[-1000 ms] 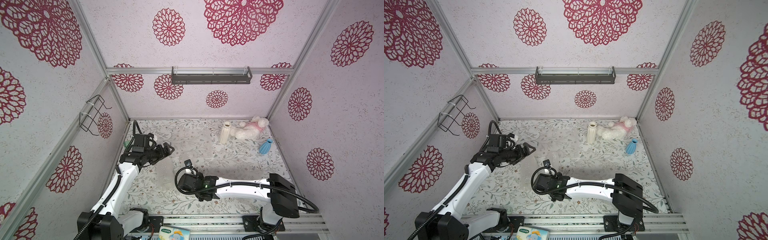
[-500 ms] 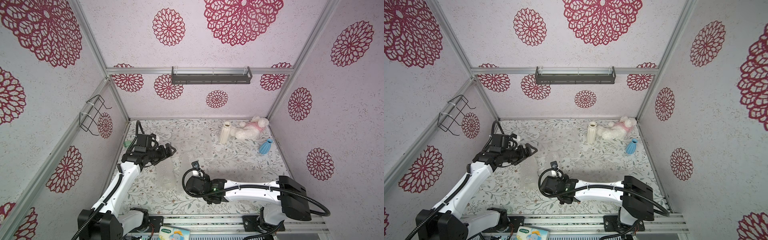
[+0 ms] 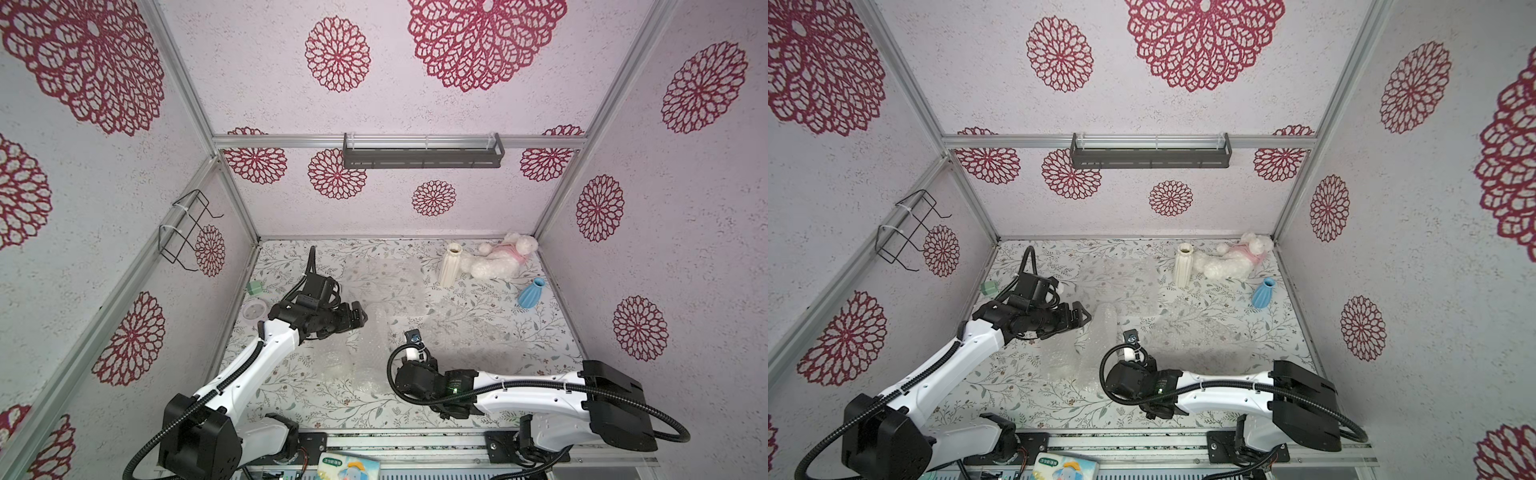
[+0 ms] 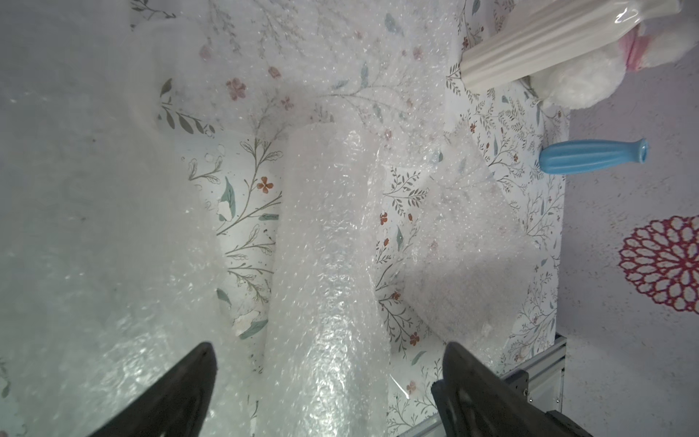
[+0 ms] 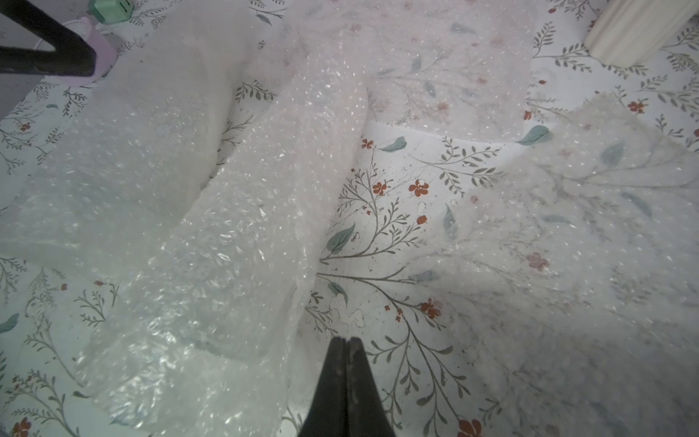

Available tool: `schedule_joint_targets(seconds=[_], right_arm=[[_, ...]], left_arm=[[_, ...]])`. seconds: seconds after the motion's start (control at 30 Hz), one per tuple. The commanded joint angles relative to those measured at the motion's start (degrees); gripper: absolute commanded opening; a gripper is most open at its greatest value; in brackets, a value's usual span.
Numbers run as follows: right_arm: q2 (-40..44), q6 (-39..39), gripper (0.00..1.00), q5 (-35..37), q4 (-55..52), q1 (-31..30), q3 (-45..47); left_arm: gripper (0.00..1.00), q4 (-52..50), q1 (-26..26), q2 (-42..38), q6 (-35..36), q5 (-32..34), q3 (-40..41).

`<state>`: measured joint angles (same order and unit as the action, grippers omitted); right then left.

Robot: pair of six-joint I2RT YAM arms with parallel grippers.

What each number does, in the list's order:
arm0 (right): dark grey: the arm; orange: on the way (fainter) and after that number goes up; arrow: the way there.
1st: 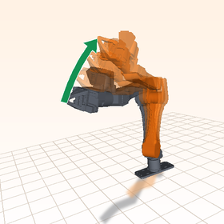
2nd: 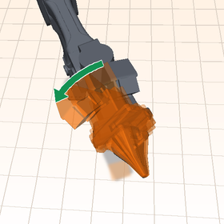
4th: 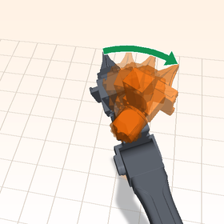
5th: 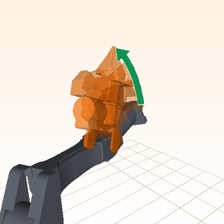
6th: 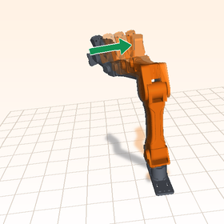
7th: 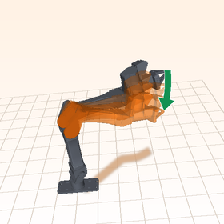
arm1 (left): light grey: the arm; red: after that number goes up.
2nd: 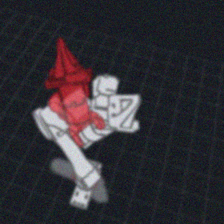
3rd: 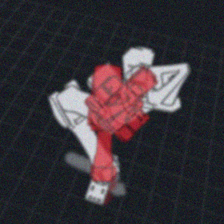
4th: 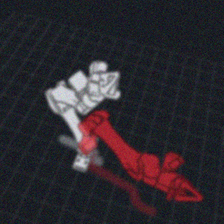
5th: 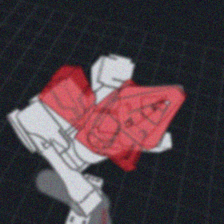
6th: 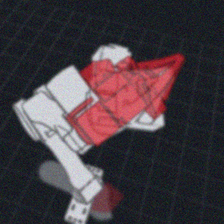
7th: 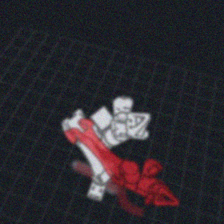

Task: Unwrap the vase from the bubble wrap
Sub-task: Unwrap the bubble wrap at the center of the board.

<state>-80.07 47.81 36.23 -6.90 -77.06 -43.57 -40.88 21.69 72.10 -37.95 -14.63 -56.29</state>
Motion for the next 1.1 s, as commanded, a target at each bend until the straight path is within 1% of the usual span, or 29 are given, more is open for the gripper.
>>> schedule_joint_targets(seconds=[0.0,0.2,0.23,0.43,0.47,0.57,0.67,0.83,0.93,1.07], right_arm=[[2.7,1.3,0.00,1.0,4.9,0.1,2.7],[5.2,1.5,0.00,0.9,8.5,0.1,8.5],[5.8,1.3,0.03,0.8,8.7,0.2,9.2],[10.8,-2.1,0.44,1.2,11.9,0.2,13.5],[11.9,-3.3,0.48,1.2,12.9,0.2,14.2],[14.8,-7.0,0.55,0.8,16.8,0.2,15.9],[17.7,-10.7,0.57,0.7,19.7,0.3,17.2],[20.6,-15.7,0.57,-1.1,21.3,1.3,17.6],[19.3,-16.1,0.57,-3.7,21.6,3.3,16.9],[14.1,-16.3,0.56,-9.0,22.7,5.6,14.3]], left_arm=[[0.95,0.2,0.6,0.2,-1.9,2.4,0.7],[0.93,3.1,1.7,1.1,-4.4,2.2,2.2],[0.93,3.2,2.2,1.6,-4.6,2.5,2.1],[0.90,5.3,3.9,5.1,-6.1,3.5,1.9],[0.90,5.5,4.0,5.5,-6.2,3.8,1.8],[0.90,6.1,4.6,6.6,-6.7,4.2,1.5],[0.89,6.4,4.7,7.3,-7.0,4.6,1.4],[0.88,7.2,4.8,8.2,-7.2,4.3,1.4],[0.88,7.6,4.8,8.9,-7.3,4.2,1.3],[0.87,8.2,4.8,9.5,-7.3,3.7,1.1]])
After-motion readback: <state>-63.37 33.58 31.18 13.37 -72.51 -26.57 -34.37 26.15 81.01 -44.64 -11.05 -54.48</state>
